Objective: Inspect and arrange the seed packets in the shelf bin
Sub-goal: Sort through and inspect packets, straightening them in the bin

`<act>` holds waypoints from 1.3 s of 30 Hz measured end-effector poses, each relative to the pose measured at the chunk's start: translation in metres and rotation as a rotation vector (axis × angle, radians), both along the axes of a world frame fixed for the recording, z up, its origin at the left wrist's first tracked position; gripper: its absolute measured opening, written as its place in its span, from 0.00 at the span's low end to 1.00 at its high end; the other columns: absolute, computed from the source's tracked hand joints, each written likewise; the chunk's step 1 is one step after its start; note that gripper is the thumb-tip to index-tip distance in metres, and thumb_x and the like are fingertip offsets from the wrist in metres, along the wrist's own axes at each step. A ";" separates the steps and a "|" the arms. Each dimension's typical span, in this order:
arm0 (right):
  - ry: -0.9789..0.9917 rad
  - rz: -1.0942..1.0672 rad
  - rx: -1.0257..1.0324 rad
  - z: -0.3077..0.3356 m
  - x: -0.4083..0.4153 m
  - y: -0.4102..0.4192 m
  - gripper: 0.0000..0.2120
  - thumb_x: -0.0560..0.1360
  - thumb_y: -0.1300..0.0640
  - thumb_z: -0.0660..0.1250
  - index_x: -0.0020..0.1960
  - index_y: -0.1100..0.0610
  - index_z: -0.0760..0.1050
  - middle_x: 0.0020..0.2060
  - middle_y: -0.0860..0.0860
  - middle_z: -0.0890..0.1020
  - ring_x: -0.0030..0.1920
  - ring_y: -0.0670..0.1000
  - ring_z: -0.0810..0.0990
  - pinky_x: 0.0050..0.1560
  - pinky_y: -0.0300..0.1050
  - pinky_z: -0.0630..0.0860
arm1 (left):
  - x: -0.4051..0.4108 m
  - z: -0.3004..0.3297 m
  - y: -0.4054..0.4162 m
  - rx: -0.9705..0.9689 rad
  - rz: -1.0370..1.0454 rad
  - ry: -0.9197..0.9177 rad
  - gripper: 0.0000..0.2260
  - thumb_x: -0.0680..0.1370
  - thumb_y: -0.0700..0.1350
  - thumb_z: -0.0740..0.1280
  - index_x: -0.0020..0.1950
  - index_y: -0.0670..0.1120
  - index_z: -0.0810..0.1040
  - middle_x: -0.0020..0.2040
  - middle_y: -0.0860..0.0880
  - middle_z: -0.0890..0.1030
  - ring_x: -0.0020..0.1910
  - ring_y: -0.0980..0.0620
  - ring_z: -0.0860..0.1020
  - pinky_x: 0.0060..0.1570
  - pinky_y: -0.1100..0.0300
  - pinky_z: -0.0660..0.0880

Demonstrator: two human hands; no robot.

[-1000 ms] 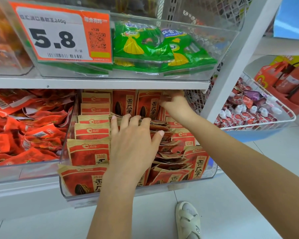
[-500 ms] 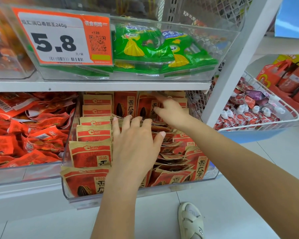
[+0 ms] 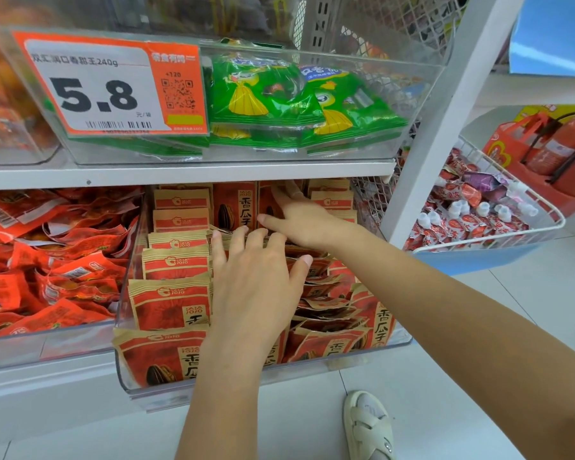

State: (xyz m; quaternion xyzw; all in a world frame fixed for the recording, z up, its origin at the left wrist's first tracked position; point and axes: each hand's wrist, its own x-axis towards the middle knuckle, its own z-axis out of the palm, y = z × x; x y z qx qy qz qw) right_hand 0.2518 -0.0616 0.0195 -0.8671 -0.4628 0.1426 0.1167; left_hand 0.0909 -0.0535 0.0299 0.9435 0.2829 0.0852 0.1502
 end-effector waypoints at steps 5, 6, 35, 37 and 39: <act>0.050 -0.007 0.030 0.002 0.005 0.001 0.38 0.78 0.36 0.59 0.80 0.50 0.47 0.80 0.54 0.48 0.78 0.57 0.53 0.73 0.49 0.59 | 0.000 0.000 -0.001 0.009 0.006 -0.004 0.26 0.81 0.62 0.50 0.76 0.53 0.63 0.76 0.51 0.65 0.78 0.48 0.55 0.76 0.45 0.40; 0.051 0.002 0.029 0.003 0.006 0.002 0.39 0.77 0.35 0.59 0.80 0.50 0.48 0.80 0.54 0.49 0.78 0.57 0.54 0.72 0.49 0.59 | 0.000 0.000 -0.001 0.010 0.006 -0.006 0.26 0.81 0.62 0.50 0.76 0.53 0.63 0.76 0.51 0.65 0.78 0.48 0.54 0.76 0.45 0.40; -0.069 0.210 -0.091 0.028 0.003 -0.040 0.14 0.78 0.49 0.64 0.62 0.49 0.80 0.53 0.46 0.84 0.49 0.46 0.78 0.46 0.41 0.72 | -0.006 0.003 0.001 0.001 0.002 0.019 0.23 0.81 0.63 0.49 0.73 0.56 0.64 0.76 0.52 0.64 0.79 0.50 0.52 0.76 0.44 0.42; -0.212 0.175 -0.089 0.027 -0.001 -0.034 0.15 0.79 0.50 0.59 0.61 0.49 0.80 0.52 0.50 0.84 0.49 0.52 0.79 0.43 0.43 0.71 | -0.006 0.003 0.001 -0.006 0.003 0.010 0.23 0.81 0.63 0.50 0.73 0.56 0.64 0.76 0.53 0.65 0.78 0.50 0.52 0.76 0.44 0.42; -0.299 0.139 -0.077 0.027 -0.003 -0.029 0.16 0.80 0.51 0.56 0.60 0.51 0.80 0.51 0.55 0.84 0.53 0.57 0.80 0.43 0.44 0.72 | -0.006 0.003 0.001 -0.008 0.003 0.005 0.23 0.81 0.63 0.50 0.73 0.57 0.64 0.76 0.53 0.64 0.78 0.50 0.52 0.76 0.45 0.41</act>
